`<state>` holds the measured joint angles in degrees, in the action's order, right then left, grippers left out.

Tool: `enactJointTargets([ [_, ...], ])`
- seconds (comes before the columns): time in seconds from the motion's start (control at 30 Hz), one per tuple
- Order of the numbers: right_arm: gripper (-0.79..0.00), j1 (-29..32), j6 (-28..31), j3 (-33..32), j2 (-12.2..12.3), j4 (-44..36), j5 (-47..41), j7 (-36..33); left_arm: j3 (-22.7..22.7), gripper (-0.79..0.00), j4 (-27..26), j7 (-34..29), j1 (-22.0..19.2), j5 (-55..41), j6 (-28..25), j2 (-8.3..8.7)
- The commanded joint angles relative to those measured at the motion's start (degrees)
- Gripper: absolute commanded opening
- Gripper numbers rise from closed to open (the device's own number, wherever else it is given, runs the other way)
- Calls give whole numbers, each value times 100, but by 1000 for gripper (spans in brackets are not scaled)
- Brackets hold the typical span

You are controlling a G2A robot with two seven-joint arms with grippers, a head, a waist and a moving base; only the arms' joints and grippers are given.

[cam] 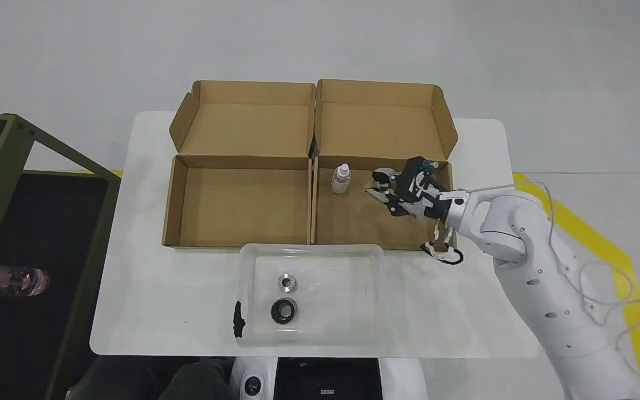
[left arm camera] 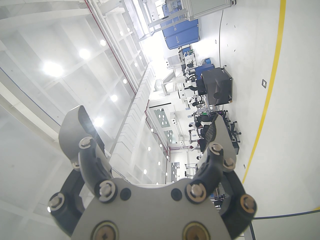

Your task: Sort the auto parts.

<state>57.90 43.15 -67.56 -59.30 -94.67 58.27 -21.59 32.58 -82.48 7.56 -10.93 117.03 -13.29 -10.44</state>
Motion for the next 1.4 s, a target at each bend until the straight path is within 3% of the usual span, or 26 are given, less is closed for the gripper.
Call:
enactJointTargets([
  [0.0, -785, -107, -44, 101, -20, 117, 38, -74, 0, 0, 0, 0, 0, 0, 0, 0],
  [0.63, -785, -771, -499, 914, -201, 807, 618, -818, 0, 0, 0, 0, 0, 0, 0, 0],
  [1.1, -785, -1205, -706, 1528, -406, 1424, 912, -970, 0, 0, 0, 0, 0, 0, 0, 0],
  [1.2, -668, -1264, -750, 1608, -443, 1532, 952, -977, 0, 0, 0, 0, 0, 0, 0, 0],
  [1.37, -625, -1335, -765, 1705, -490, 1638, 1016, -978, 0, 0, 0, 0, 0, 0, 0, 0],
])
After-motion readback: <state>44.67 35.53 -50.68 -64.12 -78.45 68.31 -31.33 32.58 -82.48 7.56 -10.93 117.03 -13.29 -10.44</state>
